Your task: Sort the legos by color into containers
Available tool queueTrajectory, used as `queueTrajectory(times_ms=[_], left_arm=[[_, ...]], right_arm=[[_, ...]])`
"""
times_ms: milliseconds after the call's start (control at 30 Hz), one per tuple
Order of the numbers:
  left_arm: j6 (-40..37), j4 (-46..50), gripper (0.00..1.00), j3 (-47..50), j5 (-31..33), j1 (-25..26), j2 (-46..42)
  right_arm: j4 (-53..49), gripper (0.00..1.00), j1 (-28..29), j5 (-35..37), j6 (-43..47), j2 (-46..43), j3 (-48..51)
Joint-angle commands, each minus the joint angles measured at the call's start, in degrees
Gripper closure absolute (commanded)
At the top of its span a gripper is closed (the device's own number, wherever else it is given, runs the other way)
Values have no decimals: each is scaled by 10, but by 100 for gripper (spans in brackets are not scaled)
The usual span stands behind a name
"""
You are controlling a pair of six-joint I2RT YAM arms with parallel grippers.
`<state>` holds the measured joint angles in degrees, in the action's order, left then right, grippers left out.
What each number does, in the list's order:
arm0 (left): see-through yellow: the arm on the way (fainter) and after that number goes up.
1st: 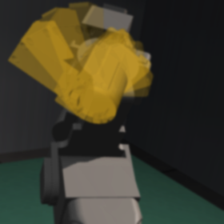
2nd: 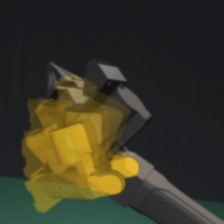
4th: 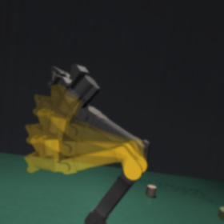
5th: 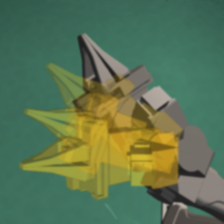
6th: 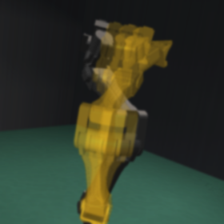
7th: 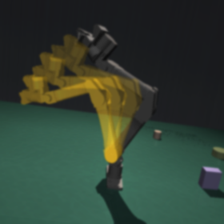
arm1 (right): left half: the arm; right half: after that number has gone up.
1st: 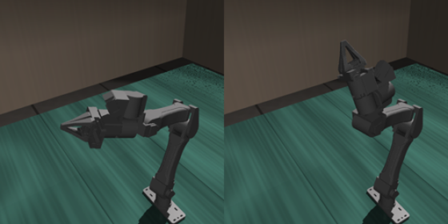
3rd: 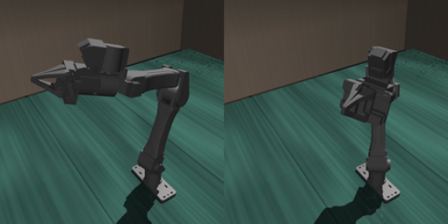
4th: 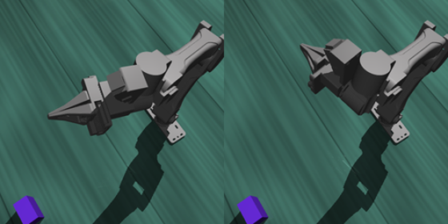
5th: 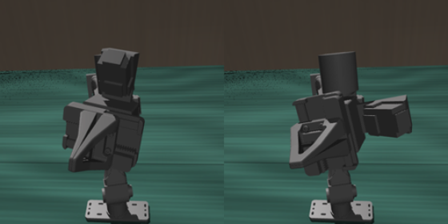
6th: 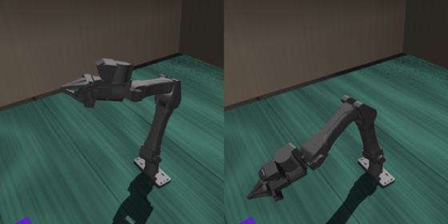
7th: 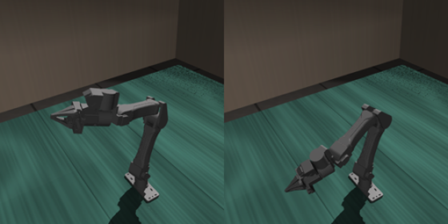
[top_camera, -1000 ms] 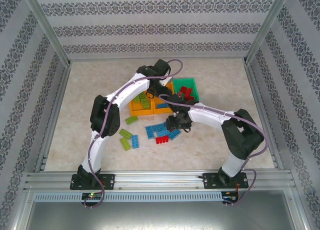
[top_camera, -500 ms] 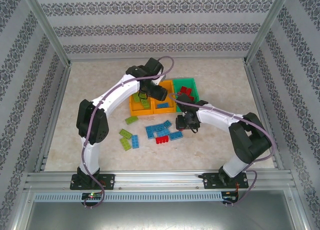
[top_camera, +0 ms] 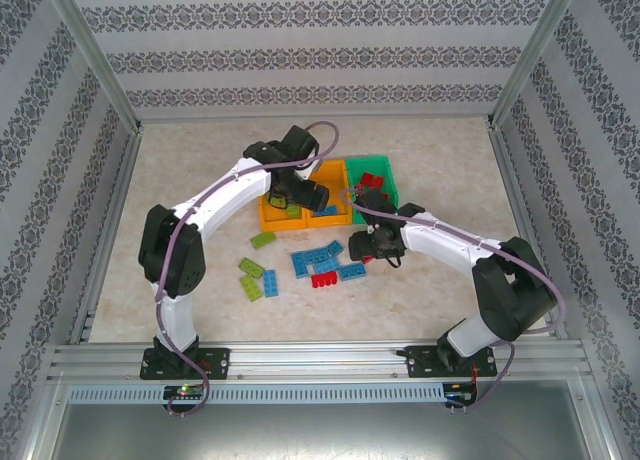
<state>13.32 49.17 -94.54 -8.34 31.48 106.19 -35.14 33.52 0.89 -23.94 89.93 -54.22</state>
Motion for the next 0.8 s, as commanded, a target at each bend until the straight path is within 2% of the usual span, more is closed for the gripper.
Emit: queueTrajectory(times_ms=[0, 200, 367, 500, 633, 767], left_arm=[[31, -27, 9, 35, 4, -5, -34], [42, -33, 8, 82, 2, -5, -62], [49, -35, 8, 101, 9, -5, -80], [55, -30, 7, 112, 15, -5, -88], [65, -26, 7, 131, 24, -6, -103], [97, -19, 7, 156, 35, -5, -123]], right_arm=[[-11, 25, 1, -4, 36, 30, -17], [-7, 35, -1, -15, 55, 81, -49], [-12, 51, -4, 2, 52, 88, -54], [-15, 63, -11, 12, 39, 69, -49], [-10, 69, -39, 12, 17, 22, -47], [0, 69, -84, 4, -3, -22, -72]])
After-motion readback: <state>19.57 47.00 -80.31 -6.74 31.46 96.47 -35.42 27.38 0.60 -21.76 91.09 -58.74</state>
